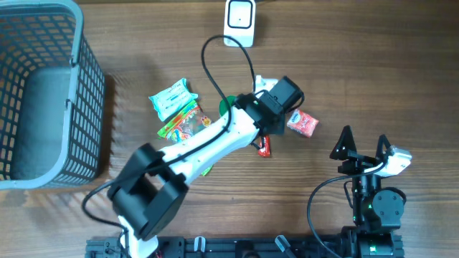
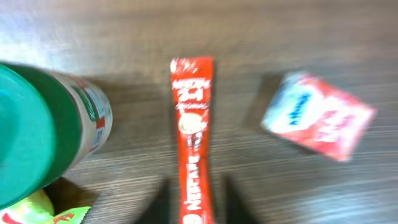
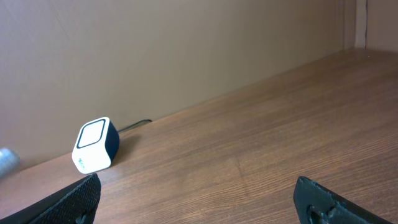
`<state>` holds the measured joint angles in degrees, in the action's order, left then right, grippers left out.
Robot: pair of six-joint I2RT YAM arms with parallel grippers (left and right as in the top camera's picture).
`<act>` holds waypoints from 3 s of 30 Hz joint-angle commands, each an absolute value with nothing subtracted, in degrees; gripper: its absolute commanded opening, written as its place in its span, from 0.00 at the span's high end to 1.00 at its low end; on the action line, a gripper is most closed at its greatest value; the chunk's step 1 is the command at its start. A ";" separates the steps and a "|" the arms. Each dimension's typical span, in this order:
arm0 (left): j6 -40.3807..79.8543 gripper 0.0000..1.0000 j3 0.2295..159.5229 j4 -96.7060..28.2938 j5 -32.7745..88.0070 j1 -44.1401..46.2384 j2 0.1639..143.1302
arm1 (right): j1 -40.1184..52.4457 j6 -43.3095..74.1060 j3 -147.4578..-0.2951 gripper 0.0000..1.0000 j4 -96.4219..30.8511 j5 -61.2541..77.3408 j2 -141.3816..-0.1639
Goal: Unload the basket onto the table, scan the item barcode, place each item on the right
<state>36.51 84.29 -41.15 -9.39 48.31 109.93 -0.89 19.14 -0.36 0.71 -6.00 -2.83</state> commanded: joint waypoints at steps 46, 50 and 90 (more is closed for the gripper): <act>21.23 0.80 92.86 -33.98 -35.55 42.52 85.27 | -0.60 18.15 -0.30 0.00 0.89 -5.32 -2.81; 17.67 0.73 102.48 -33.54 -35.44 31.68 85.27 | -0.60 18.15 -0.30 0.00 0.86 -5.32 -2.81; 11.16 0.00 80.82 -26.26 -19.84 7.97 31.66 | -0.60 33.19 -13.91 0.01 -8.03 34.96 -5.41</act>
<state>10.66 83.11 -26.94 -25.12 8.14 36.62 -0.89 34.30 -2.59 0.64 30.17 -3.09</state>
